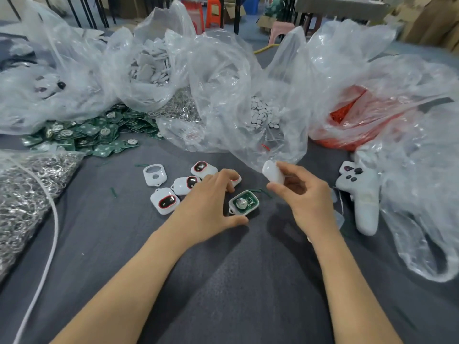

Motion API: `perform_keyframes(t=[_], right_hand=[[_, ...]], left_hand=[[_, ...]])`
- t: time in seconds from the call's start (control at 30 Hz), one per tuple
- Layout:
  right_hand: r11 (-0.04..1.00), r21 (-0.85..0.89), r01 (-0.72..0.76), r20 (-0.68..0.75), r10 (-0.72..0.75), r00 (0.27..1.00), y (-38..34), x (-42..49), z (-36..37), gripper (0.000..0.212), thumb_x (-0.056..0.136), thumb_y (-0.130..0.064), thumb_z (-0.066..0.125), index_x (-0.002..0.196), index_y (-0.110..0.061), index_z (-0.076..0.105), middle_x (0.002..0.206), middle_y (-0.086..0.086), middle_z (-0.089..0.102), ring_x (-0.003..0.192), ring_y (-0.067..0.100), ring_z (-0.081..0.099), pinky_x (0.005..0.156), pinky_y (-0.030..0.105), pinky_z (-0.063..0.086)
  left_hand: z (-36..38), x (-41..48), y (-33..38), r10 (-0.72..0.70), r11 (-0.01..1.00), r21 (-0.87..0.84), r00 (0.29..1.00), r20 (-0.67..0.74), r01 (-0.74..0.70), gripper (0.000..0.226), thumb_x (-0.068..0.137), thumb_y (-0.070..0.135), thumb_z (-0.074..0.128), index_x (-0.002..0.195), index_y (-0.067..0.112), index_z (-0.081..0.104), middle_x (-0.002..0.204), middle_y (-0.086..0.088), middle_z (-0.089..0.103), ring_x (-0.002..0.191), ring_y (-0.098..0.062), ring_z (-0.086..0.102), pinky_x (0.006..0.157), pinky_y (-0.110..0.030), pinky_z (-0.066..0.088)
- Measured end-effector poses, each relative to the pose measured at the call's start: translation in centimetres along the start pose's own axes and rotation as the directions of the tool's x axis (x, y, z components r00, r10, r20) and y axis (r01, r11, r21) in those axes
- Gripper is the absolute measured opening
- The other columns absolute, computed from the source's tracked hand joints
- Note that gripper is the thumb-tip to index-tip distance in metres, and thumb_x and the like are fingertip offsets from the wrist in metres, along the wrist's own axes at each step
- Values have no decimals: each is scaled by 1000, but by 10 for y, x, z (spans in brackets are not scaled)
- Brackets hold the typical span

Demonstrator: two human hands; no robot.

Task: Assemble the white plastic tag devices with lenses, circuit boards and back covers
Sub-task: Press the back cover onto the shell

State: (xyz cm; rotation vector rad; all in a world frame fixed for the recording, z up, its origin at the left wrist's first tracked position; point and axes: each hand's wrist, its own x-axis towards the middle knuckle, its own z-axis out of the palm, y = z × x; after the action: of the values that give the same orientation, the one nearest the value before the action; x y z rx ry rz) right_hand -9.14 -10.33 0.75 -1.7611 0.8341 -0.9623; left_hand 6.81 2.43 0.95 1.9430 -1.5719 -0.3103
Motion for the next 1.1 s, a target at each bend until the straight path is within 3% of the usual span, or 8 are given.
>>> perform_keyframes(t=[0.2,0.4,0.63,0.8,1.0,1.1], right_hand=[[987,-116,109,224,-81,971,-6,-6,7,41,71,-12,82,103,-33,68,105,-11,65,89,2,62,78,10,46],[964,-233,127,366,-34,930,-7,-10,16,39,70,-11,83,104,-23,69,102,-8,61,90,-5,57,78,4,40],[957,-277,82,346,19,938,-7,-9,20,39,68,-14,85,102,-26,69,99,-7,58,83,-2,55,75,5,40],[959,-277,54,344,46,938,-7,-8,21,39,65,-15,86,99,-28,71,98,-8,59,80,-4,54,75,6,40],[964,-264,35,322,53,945,-9,-10,23,38,62,-15,87,91,-33,69,93,-10,59,78,-9,53,72,5,38],[961,-275,26,326,68,943,-9,-10,23,37,63,-18,87,90,-34,68,94,-9,60,83,-5,53,73,5,37]], left_hand=[[-1,1,-3,50,997,-65,998,46,-47,72,80,26,73,140,25,32,108,8,61,104,-15,55,90,-38,45],[-1,2,-10,73,987,-146,996,49,-66,83,81,21,75,147,24,26,112,5,62,102,-10,56,94,-28,44],[0,4,-13,94,968,-235,996,-7,-93,69,81,20,76,140,23,42,105,12,66,92,10,56,85,-4,40],[2,5,-16,69,975,-206,995,-66,-81,35,79,23,78,112,18,68,95,8,68,83,3,57,78,-7,42],[3,4,-16,-1,966,-260,999,-53,-13,25,79,18,77,103,12,70,100,0,71,89,-8,63,84,-19,48],[4,3,-15,-22,963,-269,999,-32,12,25,81,17,76,104,12,68,100,2,70,90,-7,62,84,-14,46]])
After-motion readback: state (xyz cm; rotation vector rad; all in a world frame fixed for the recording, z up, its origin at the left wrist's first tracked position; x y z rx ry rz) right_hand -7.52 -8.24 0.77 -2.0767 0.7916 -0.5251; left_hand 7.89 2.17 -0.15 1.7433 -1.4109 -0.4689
